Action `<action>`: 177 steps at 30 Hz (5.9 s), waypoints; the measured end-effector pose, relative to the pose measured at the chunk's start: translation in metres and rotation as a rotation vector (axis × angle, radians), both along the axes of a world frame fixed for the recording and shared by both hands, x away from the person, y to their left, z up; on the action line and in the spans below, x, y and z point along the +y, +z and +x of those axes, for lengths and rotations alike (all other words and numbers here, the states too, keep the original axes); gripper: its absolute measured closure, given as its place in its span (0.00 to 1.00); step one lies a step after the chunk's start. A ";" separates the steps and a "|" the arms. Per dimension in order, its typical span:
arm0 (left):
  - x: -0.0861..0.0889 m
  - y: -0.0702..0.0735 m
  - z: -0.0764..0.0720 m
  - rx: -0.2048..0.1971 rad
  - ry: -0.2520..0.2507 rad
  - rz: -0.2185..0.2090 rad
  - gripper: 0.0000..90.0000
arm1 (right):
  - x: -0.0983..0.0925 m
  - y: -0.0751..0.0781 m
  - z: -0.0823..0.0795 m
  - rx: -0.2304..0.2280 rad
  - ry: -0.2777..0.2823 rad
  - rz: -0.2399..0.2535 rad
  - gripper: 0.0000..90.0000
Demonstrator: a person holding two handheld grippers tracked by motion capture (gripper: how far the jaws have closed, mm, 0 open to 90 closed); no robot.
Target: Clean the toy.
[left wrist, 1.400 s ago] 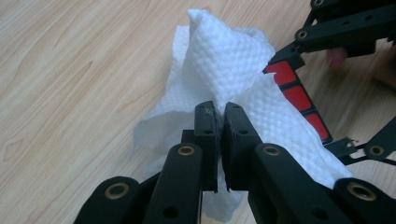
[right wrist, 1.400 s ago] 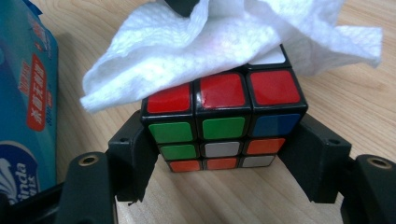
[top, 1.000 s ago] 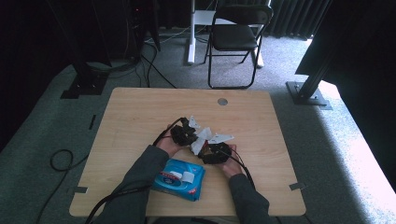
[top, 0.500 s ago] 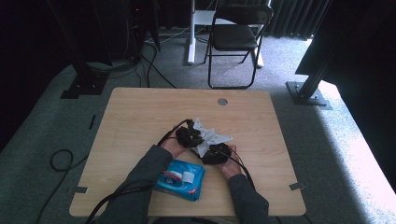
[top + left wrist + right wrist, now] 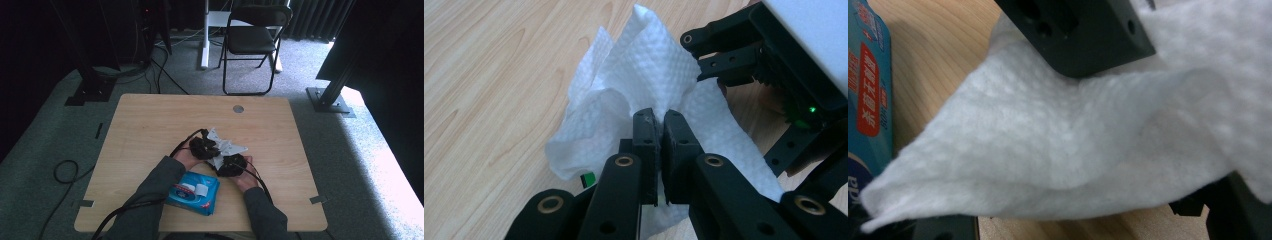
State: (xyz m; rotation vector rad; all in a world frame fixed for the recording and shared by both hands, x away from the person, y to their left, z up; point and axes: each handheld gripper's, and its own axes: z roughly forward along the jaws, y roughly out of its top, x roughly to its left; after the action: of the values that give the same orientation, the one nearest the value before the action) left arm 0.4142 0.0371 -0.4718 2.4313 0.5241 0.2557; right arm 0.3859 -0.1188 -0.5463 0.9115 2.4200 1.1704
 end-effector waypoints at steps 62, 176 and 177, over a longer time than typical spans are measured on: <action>0.032 0.002 -0.006 -0.064 0.061 0.006 0.96 | 0.001 -0.001 0.002 0.023 0.001 -0.017 0.38; 0.054 -0.010 0.004 -0.002 0.158 -0.049 0.96 | -0.003 0.043 0.001 0.134 -0.320 0.191 0.77; 0.053 -0.009 0.004 0.000 0.157 -0.048 0.96 | -0.002 0.043 0.001 0.134 -0.322 0.192 0.77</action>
State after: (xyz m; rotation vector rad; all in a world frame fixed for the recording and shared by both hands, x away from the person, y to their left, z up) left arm 0.4187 0.0903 -0.4812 2.3467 0.7143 0.3051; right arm 0.3866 -0.1212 -0.5037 1.4188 2.1730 1.2647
